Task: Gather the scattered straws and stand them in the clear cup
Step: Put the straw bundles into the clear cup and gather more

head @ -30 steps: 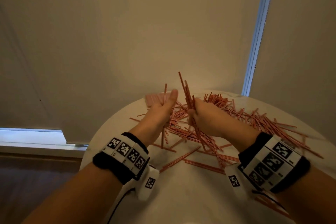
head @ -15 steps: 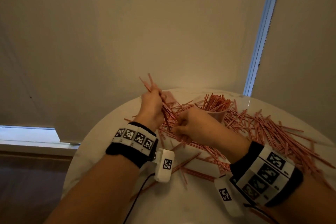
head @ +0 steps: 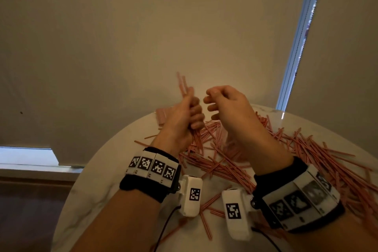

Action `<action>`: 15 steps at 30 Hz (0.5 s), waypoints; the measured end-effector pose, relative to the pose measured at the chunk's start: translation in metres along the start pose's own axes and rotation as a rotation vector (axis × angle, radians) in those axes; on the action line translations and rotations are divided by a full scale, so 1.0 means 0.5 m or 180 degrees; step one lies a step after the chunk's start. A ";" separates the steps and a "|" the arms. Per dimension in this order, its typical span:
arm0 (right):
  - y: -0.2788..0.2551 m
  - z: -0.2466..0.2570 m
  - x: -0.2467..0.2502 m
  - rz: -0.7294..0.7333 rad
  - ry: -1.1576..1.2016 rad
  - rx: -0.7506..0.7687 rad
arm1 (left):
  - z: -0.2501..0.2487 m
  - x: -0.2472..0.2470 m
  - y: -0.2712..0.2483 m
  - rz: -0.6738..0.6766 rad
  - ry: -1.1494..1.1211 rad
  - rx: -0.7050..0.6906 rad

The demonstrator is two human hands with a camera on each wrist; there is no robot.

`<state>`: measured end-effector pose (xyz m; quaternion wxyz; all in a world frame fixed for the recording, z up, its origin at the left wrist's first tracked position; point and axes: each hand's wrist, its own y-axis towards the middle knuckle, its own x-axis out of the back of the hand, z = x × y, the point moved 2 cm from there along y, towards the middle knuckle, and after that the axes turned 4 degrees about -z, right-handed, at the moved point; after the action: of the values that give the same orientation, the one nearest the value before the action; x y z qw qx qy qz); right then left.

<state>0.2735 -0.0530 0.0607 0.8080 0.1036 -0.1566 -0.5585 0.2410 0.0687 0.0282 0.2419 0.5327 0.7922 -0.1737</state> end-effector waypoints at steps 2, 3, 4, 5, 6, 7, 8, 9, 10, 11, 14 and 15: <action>0.005 -0.001 -0.003 -0.0125 -0.0035 0.0227 | 0.007 -0.007 -0.010 0.0277 0.1060 0.0218; 0.006 -0.001 0.001 -0.0184 -0.0206 0.0431 | 0.011 -0.010 -0.018 0.0445 0.1546 0.0310; 0.010 0.002 0.010 -0.0257 -0.0443 0.0672 | 0.015 -0.013 -0.026 0.0619 0.1913 0.0398; 0.015 0.004 0.020 -0.0296 -0.0711 0.0901 | 0.019 -0.017 -0.034 0.0783 0.2152 0.0462; 0.020 0.006 0.031 -0.0233 -0.0983 0.1031 | 0.020 -0.022 -0.040 0.0898 0.2286 0.0474; 0.024 0.005 0.040 -0.0031 -0.1221 0.1017 | 0.021 -0.028 -0.043 0.0935 0.2334 0.0428; 0.027 0.001 0.043 0.0292 -0.1399 0.0894 | 0.021 -0.033 -0.044 0.0899 0.2335 0.0338; 0.027 -0.004 0.044 0.0613 -0.1501 0.0759 | 0.021 -0.036 -0.044 0.0841 0.2337 0.0230; 0.024 -0.007 0.043 0.0826 -0.1550 0.0689 | 0.022 -0.038 -0.043 0.0801 0.2334 0.0137; 0.022 -0.007 0.042 0.0923 -0.1528 0.0689 | 0.024 -0.039 -0.043 0.0787 0.2303 0.0077; 0.023 0.000 0.044 0.0759 -0.1321 0.0768 | 0.021 -0.038 -0.037 0.0674 0.1848 -0.0107; 0.021 0.007 0.046 0.0635 -0.1382 0.0781 | 0.014 -0.036 -0.032 0.0560 0.1560 -0.0203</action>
<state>0.2891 -0.0707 0.0708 0.7879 0.0626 -0.4021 -0.4621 0.2334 0.0451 0.0330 0.0735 0.6178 0.7828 0.0073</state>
